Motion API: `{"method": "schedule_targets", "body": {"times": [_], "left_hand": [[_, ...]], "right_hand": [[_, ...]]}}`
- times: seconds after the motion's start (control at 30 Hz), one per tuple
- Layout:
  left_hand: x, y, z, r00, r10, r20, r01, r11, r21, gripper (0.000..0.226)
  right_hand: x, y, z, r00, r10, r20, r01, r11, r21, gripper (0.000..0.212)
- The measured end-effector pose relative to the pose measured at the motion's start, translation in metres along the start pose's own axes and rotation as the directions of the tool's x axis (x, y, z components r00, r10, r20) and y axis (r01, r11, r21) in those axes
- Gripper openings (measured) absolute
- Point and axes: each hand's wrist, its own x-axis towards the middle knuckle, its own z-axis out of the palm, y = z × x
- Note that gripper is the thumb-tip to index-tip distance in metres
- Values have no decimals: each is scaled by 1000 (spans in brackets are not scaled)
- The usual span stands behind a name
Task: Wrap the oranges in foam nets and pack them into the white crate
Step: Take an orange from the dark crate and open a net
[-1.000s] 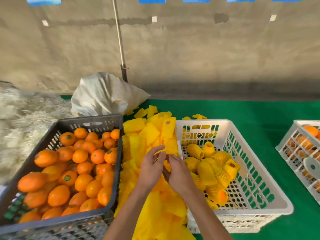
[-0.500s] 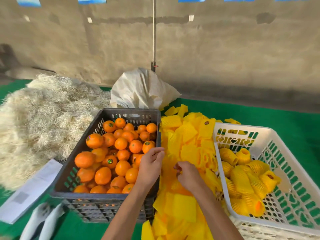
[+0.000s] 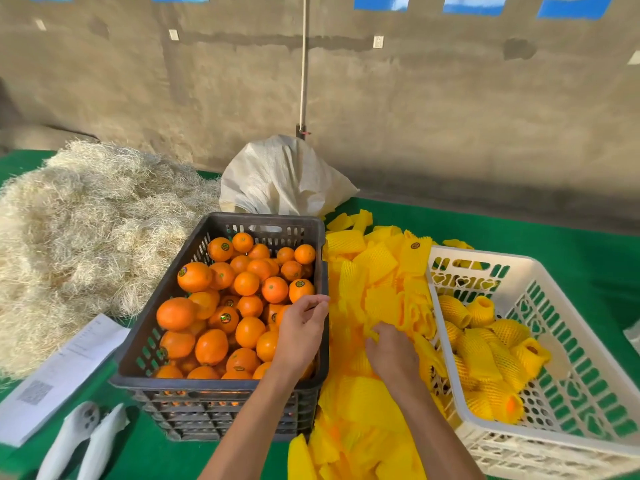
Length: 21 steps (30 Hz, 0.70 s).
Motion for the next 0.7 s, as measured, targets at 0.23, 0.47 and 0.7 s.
{"method": "schedule_targets", "body": {"times": [0.23, 0.47, 0.7], "left_hand": [[-6, 16, 4, 998, -40, 45, 49, 976, -213, 22], [-11, 23, -23, 999, 17, -33, -25, 964, -266, 29], [-19, 6, -63, 995, 82, -63, -79, 996, 37, 31]], "right_hand": [[-16, -45, -29, 820, -287, -495, 447, 862, 240, 30], [-22, -76, -8, 809, -431, -399, 584, 664, 467, 28], [-26, -109, 18, 919, -362, -155, 365, 633, 682, 34]]}}
